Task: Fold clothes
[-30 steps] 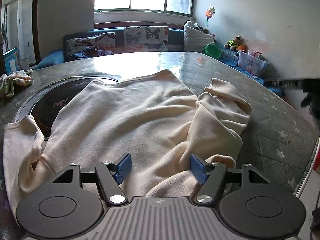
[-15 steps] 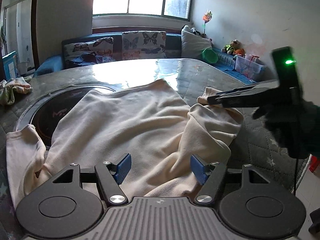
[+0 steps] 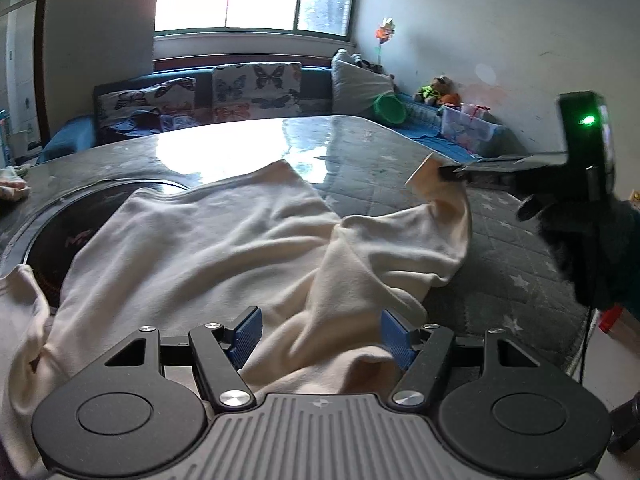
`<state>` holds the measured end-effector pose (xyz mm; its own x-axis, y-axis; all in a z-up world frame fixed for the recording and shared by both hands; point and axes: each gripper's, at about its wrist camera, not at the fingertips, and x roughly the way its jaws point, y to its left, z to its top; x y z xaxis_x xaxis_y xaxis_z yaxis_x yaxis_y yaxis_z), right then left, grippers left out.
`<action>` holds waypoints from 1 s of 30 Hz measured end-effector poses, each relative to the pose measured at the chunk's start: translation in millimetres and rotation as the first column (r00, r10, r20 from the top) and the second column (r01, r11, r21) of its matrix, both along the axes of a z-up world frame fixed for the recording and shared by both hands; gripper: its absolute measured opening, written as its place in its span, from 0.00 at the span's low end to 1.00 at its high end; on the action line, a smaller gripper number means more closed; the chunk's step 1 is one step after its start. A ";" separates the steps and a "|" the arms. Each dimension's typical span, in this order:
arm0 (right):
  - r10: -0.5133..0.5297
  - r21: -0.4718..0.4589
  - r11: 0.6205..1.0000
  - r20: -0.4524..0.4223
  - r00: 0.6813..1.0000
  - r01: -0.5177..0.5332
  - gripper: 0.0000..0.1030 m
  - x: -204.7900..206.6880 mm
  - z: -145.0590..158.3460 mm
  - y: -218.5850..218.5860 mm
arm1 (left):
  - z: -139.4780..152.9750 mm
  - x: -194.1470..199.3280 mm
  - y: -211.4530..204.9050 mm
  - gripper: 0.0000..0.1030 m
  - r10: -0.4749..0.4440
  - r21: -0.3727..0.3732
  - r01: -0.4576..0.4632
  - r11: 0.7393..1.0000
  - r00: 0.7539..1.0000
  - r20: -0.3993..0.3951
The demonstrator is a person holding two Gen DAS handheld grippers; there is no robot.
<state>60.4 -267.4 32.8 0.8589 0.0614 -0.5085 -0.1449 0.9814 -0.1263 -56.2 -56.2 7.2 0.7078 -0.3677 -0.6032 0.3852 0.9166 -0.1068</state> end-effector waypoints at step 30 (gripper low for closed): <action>-0.126 0.066 0.989 -0.135 0.983 0.136 0.53 -5.4 -34.9 -58.8 | -5.8 -21.7 -23.1 0.68 -0.239 -0.001 0.240 0.971 0.970 -0.045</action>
<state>55.0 -326.2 -2.1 0.7887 -0.0055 -0.6147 -0.0249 0.9989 -0.0409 -77.9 -79.3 1.4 0.5719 -0.5204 -0.6341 0.5885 0.7988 -0.1249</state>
